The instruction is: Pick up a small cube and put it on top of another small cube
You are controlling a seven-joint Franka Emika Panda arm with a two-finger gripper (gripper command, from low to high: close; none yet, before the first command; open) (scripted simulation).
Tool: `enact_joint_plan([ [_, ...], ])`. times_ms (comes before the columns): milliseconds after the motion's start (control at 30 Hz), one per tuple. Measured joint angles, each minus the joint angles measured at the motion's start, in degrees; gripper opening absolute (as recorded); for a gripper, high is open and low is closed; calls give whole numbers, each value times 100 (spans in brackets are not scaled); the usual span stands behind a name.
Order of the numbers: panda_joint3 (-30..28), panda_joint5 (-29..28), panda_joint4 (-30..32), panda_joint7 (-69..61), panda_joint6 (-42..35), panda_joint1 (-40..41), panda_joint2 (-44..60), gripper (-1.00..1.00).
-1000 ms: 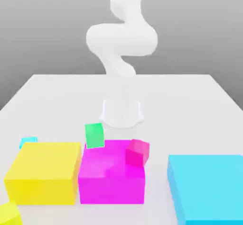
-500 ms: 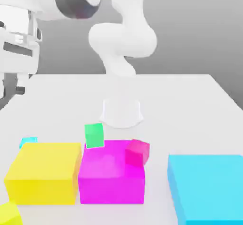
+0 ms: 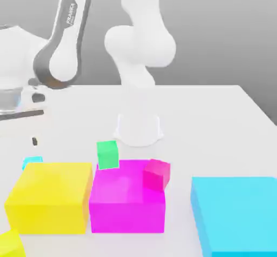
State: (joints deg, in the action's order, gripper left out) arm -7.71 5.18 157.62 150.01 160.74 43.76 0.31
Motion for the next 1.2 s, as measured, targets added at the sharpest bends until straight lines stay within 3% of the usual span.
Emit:
enact_joint_plan([
  [133, -202, -210, 143, 883, 349, 138, 456, 0],
  [367, 321, 285, -49, 582, 1225, 548, 1551, 0],
  [400, 427, 344, -72, 542, 1335, 639, 1690, -100],
  [633, 444, 363, -77, 526, 1366, 653, 1714, -100],
  [933, -27, -331, 153, 1017, 302, 298, 428, -100],
  [1067, 139, -883, -330, 475, -375, -73, 248, -100],
  [1200, 666, -658, -496, -625, -900, -462, -80, -100],
])
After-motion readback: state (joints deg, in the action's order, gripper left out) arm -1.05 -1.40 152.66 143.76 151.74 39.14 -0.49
